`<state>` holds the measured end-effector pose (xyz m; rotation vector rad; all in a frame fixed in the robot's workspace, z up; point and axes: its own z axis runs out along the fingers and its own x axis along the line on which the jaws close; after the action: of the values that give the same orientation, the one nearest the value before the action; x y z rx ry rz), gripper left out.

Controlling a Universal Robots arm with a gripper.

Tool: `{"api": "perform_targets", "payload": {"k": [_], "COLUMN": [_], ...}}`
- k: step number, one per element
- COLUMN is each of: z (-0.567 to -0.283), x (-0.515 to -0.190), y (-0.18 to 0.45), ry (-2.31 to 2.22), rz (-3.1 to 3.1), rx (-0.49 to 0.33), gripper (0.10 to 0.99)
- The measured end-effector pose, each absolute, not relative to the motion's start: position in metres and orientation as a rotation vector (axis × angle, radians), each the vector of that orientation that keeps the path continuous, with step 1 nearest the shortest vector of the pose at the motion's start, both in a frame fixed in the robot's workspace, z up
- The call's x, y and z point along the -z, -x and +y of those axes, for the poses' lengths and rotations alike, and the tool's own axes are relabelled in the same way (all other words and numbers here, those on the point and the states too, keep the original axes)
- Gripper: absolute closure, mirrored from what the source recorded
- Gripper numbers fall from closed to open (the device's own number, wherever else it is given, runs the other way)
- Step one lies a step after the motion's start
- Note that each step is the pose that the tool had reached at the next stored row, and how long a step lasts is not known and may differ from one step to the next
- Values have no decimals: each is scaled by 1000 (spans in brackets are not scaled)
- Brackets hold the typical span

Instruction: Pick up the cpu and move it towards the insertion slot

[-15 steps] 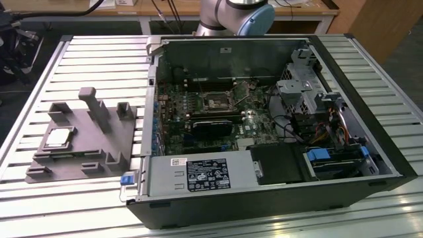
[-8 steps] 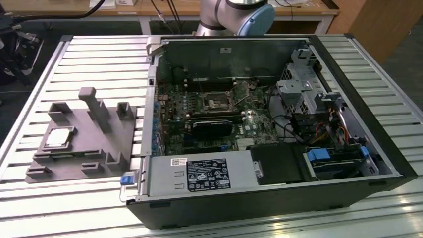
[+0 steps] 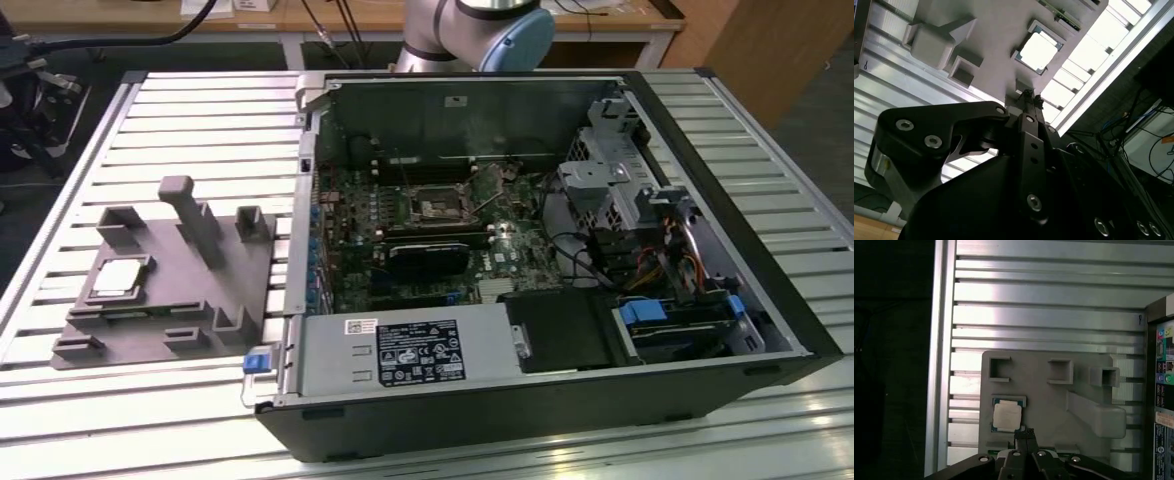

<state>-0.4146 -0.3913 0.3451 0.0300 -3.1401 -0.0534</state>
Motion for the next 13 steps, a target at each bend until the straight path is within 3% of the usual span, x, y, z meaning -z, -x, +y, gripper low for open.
{"api": "perform_targets", "payload": {"k": [13], "z": [-391], "x": [-335], "y": [416], "ry": [-30], "rz": [-3140], "rx": [48], "gripper": [980]}}
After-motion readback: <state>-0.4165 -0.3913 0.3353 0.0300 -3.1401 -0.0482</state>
